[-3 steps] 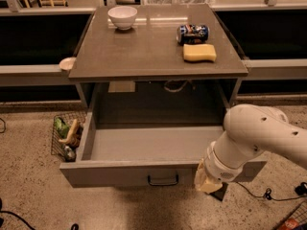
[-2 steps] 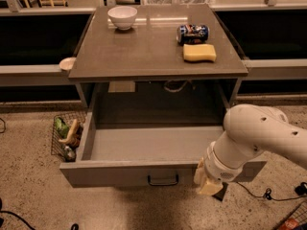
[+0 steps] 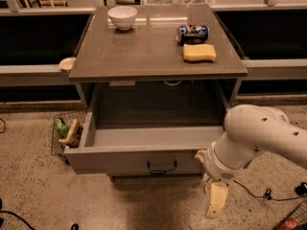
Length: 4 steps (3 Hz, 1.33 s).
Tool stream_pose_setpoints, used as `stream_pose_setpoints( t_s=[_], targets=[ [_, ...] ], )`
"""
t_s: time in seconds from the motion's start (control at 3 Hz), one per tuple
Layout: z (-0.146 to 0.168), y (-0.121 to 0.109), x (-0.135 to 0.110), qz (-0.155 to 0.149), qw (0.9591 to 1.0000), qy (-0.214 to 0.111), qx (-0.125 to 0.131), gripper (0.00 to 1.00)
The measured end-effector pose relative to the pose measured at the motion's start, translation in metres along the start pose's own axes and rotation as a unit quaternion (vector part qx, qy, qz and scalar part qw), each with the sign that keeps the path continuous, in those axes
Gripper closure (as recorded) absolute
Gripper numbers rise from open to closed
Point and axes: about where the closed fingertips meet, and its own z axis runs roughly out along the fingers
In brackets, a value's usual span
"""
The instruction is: Close top drawer
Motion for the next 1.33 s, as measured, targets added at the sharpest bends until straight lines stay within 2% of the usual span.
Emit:
stream_pose_setpoints(
  t_s=[0.33, 0.67, 1.0, 1.33],
  targets=[
    [0.0, 0.0, 0.0, 0.0, 1.0, 0.0, 0.0, 0.0],
    [0.001, -0.011, -0.007, -0.022, 0.9997, 0.013, 0.006, 0.0],
    [0.0, -0.045, -0.012, -0.041, 0.9975, 0.045, 0.037, 0.18],
    [-0.006, -0.082, -0.012, -0.051, 0.9913, 0.086, 0.085, 0.41]
  ],
)
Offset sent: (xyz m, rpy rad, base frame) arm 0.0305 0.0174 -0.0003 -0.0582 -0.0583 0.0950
